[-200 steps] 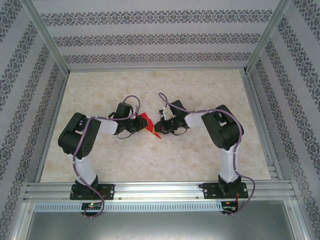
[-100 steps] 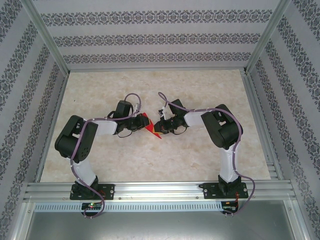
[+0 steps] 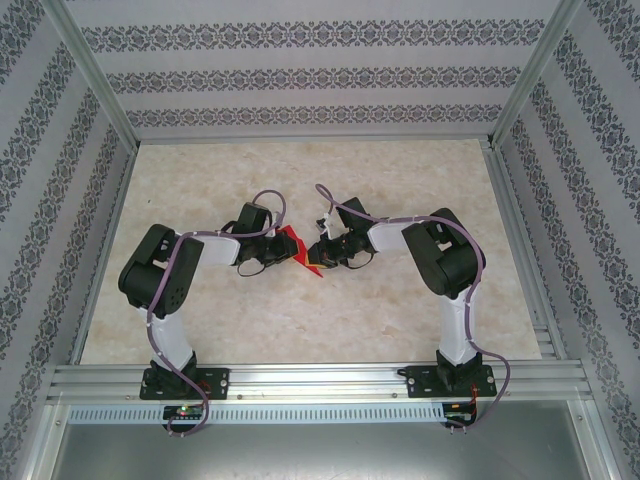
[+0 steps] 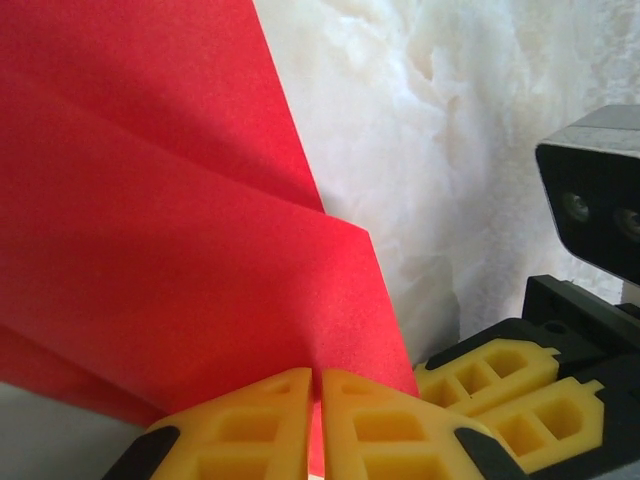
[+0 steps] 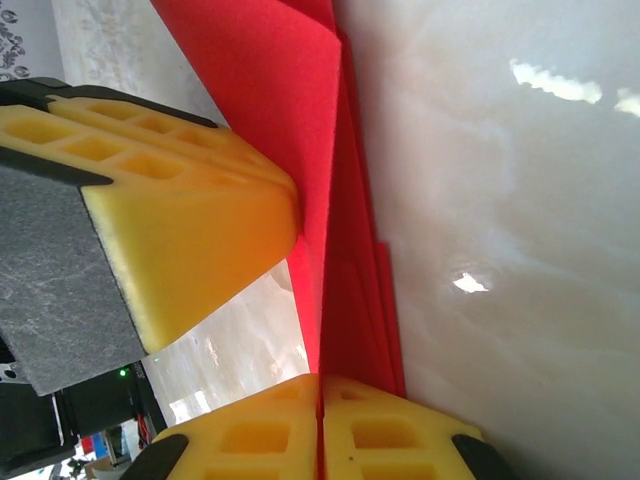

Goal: Fold a paper plane with a square sheet of paper (pick it up from the middle)
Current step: Fold the wing for the fifth time at the center of the table.

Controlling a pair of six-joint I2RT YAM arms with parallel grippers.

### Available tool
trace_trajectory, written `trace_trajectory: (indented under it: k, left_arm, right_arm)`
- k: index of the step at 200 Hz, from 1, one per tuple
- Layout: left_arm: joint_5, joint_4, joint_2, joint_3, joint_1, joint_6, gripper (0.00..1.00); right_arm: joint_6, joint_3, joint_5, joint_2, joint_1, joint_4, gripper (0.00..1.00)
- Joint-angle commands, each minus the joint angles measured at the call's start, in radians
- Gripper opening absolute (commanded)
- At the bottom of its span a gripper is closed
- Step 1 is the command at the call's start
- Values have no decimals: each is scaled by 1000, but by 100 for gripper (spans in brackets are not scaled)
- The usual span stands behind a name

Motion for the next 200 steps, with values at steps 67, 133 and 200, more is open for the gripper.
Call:
trace_trajectory:
  k: [67,133,200]
  left_arm:
    - [-69,-108,32,21,-8,53,12]
    - [-61,-96,38,11,-8,54,12]
    - [-67,-103,38,12,-7,51,12]
  right_arm:
    - [-30,-12,60,-60,-1,-95,20]
    - [-31,-68,64,-65,1,-96,9]
    - [-56,-71,75,-109,0,-135,15]
